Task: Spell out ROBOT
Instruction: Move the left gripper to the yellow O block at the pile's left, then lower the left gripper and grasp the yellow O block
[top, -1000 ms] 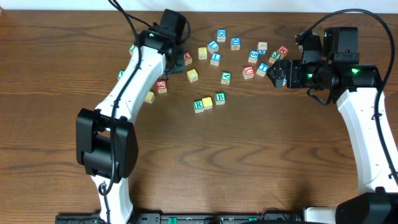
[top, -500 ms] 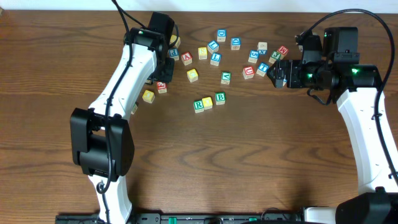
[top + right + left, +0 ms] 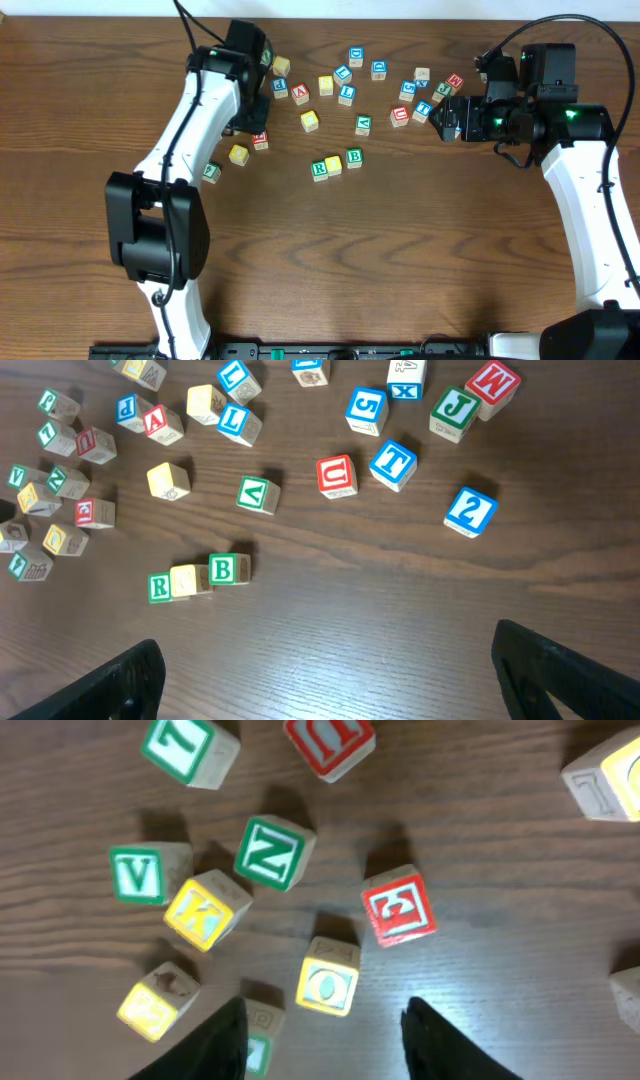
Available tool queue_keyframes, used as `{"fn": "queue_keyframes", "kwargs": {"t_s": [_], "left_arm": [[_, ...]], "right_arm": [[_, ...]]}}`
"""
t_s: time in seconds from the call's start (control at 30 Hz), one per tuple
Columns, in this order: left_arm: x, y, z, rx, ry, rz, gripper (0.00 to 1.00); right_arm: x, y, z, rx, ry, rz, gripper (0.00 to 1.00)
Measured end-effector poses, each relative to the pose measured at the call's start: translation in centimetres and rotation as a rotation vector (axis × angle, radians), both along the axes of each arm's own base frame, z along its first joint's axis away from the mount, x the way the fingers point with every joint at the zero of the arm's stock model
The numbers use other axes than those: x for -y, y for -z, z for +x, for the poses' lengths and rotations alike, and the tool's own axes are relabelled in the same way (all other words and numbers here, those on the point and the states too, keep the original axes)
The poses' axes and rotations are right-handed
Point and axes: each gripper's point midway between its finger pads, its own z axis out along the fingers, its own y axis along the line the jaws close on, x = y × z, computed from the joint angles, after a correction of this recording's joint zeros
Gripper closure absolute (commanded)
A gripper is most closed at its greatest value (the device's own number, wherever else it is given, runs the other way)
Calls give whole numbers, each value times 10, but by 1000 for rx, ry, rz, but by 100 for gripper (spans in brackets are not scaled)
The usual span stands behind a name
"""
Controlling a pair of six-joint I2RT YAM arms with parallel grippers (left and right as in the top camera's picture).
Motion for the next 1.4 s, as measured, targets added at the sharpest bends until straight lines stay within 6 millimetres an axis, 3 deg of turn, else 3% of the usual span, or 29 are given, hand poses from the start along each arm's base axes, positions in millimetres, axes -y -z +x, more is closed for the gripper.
{"fn": "queue_keyframes", "kwargs": {"t_s": [0.43,0.77,1.07,1.4], "left_arm": [[3,28,-14,-71,116,-72,47],[-18,34,-17,-95,100,-68,43],[-18,59,-23,-157,102,-66,43],[-19,72,-31,-181,101,-64,44]], "right_arm": [[0,0,0,0,0,0,1],[0,0,0,0,0,0,1],[0,0,0,0,0,0,1],[0,0,0,0,0,0,1]]}}
